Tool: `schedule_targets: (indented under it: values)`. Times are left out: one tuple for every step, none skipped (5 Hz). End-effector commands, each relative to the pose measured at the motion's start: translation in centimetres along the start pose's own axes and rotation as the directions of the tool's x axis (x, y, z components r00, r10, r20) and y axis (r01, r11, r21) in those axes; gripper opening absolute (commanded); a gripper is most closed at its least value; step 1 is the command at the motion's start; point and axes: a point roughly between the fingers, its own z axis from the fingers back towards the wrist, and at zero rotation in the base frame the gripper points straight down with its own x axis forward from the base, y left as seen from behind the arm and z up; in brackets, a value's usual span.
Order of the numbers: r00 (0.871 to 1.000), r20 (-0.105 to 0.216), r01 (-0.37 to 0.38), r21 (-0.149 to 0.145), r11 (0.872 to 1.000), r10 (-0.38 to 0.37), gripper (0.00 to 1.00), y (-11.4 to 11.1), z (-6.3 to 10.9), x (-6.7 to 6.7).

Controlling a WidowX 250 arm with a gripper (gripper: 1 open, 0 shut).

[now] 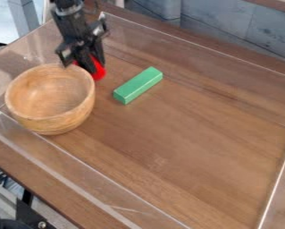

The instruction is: Move the red fruit to the right

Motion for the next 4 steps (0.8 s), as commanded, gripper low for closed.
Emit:
schedule_targets:
  values:
    - [1.000,0.017,0.015,-0.086,0.996,-0.014,0.00,-0.5,4.7,-0.8]
    - [1.000,-0.006,0.021,-0.107,0.994,-0.022,0.00,0.3,6.7,-1.9]
    - [0.998,-0.029,0.055,-0.119,0.991,-0.059,0.00,0.6,6.7,-3.6]
    - [0.995,-0.049,0.079,-0.132,0.988,-0.086,0.00,0.8,6.8,-4.8]
